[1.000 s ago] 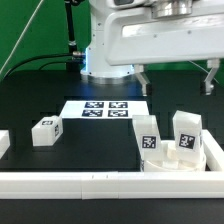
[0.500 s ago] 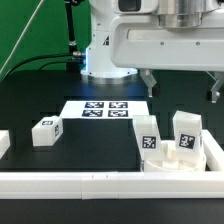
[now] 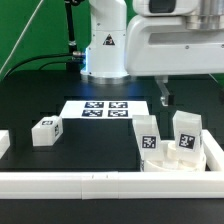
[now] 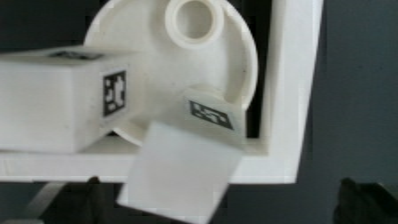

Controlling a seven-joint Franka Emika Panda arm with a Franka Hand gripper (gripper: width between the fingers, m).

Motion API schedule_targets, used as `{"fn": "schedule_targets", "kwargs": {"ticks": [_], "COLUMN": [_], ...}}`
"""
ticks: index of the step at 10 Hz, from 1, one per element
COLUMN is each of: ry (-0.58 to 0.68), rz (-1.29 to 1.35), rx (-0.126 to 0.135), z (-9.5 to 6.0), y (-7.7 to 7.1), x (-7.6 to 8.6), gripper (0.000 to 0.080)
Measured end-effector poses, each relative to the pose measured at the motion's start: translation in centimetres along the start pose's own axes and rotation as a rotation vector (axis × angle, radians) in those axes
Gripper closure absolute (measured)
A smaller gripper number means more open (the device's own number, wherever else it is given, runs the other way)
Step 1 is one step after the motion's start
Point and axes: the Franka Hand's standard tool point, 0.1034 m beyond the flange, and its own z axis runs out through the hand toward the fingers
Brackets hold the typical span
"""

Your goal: Assemble stool

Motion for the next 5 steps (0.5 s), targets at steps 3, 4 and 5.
{"fn": "schedule_targets", "kwargs": {"ticks": [3,4,5], "ry": [-0.004,0.017,0.04], "rz": [-0.224,-0.453,-0.601], "rx": [-0.026,-0.059,-0.079], "z": [0.1,0.2,0.5], "y": [0.9,1.4,1.1], "x": [-0.1,0.5,0.9], "gripper": [0.015,0.015,0.015]}}
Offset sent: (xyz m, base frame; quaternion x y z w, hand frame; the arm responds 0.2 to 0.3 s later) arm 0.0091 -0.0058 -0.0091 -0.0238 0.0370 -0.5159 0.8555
